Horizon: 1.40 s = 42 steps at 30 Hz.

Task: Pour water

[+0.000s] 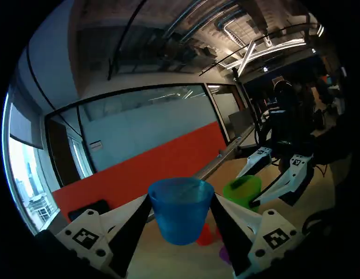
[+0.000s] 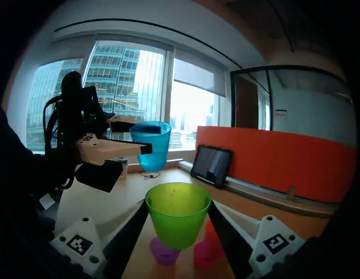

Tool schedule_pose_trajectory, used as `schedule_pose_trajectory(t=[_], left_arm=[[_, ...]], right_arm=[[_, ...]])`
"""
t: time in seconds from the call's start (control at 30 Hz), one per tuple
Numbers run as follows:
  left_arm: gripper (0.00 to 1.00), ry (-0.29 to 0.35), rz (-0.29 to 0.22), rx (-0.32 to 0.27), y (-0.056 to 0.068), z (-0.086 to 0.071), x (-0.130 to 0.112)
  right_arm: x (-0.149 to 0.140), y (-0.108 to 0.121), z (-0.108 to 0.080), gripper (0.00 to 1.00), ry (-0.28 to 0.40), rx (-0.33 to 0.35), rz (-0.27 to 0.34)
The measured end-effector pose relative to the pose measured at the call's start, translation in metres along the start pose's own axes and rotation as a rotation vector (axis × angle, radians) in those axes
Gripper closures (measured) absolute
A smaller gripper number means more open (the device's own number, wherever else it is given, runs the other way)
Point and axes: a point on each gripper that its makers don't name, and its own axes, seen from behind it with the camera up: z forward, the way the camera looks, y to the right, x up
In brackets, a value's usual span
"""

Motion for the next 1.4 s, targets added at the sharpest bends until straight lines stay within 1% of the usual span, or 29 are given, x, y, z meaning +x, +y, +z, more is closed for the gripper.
schedule_pose_trajectory(t=[0.5, 0.67, 0.9, 1.2, 1.4], left_arm=[[0.14, -0.007, 0.199, 0.026, -0.003, 0.01, 0.023], [0.14, -0.007, 0.252, 0.027, -0.003, 0.011, 0.031], [0.14, -0.025, 0.333, 0.038, -0.005, 0.014, 0.035], [0.14, -0.031, 0.408, 0.052, -0.01, 0.015, 0.042], [0.14, -0.031, 0.473, 0.057, -0.011, 0.019, 0.046]], right_arm=[[-0.005, -0.012, 0.011, 0.08, 0.005, 0.036, 0.008], [-0.005, -0.014, 0.013, 0.08, 0.007, 0.042, 0.01], [-0.007, -0.016, 0.015, 0.08, 0.01, 0.051, 0.015], [-0.007, -0.02, 0.017, 0.08, 0.01, 0.064, 0.014], [-0.006, -0.023, 0.018, 0.08, 0.01, 0.07, 0.012]])
